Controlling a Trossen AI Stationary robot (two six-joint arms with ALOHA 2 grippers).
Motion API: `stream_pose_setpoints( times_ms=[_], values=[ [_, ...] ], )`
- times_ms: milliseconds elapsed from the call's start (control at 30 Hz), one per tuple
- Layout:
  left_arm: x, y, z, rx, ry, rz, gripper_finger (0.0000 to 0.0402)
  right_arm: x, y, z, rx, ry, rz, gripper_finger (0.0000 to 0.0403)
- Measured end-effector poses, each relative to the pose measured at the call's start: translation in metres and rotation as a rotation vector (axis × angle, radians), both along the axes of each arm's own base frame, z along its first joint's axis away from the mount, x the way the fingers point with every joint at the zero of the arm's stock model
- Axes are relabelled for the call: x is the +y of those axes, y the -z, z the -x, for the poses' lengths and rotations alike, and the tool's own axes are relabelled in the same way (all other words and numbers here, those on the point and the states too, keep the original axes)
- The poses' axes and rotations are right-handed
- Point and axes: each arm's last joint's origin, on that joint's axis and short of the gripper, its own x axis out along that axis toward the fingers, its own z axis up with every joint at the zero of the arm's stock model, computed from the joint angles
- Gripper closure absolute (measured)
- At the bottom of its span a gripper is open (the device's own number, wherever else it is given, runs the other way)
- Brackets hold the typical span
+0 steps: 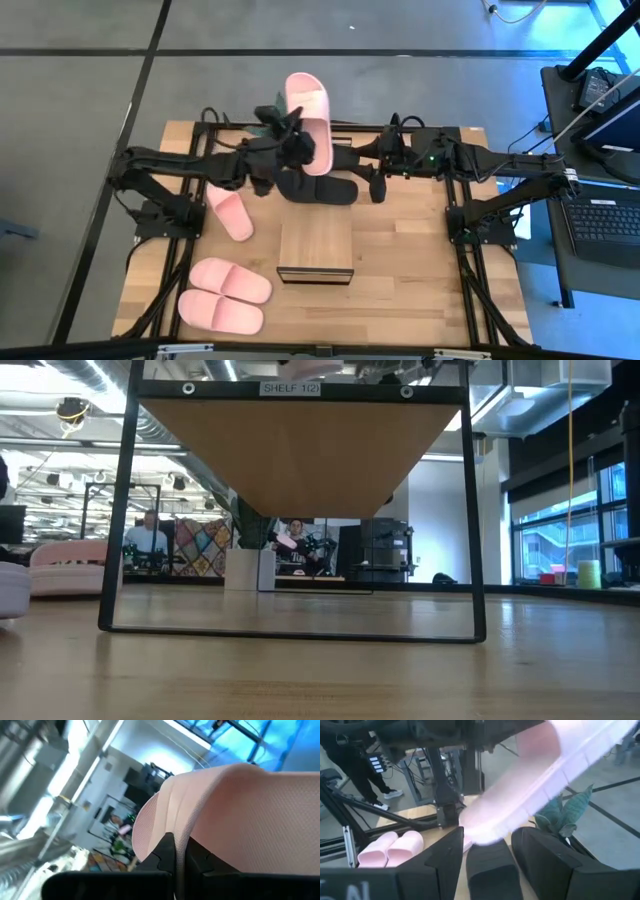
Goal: Pick and place slides into the shelf
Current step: Put the pink slide under the shelf
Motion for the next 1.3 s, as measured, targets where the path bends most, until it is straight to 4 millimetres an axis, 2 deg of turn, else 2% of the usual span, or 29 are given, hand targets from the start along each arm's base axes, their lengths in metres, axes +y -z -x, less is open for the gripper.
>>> stream_pose_setpoints(
  times_ms=[133, 333, 767, 1033, 1300],
  values=[
    [-0.001, -0.003, -0.012, 0.017, 0.006, -0.069, 0.0400, 0.000, 0.000, 0.000, -0.001, 0.002, -0.003, 0.0198],
    [-0.004, -0.012, -0.012, -0.046, 0.091, -0.115, 0.0400, 0.000, 0.000, -0.001, -0.021, 0.024, -0.090, 0.0199],
    [-0.013, -0.017, -0.011, -0.045, 0.129, -0.156, 0.0400, -0.019, 0.000, 0.000, -0.106, 0.161, -0.419, 0.0198],
    [-0.011, -0.017, -0.011, -0.046, 0.131, -0.160, 0.0400, -0.019, 0.000, 0.000, -0.109, 0.148, -0.424, 0.0198],
    [-0.009, -0.018, -0.011, -0.049, 0.124, -0.159, 0.0400, -0.013, -0.009, -0.002, -0.183, 0.101, -0.399, 0.0198]
  ],
)
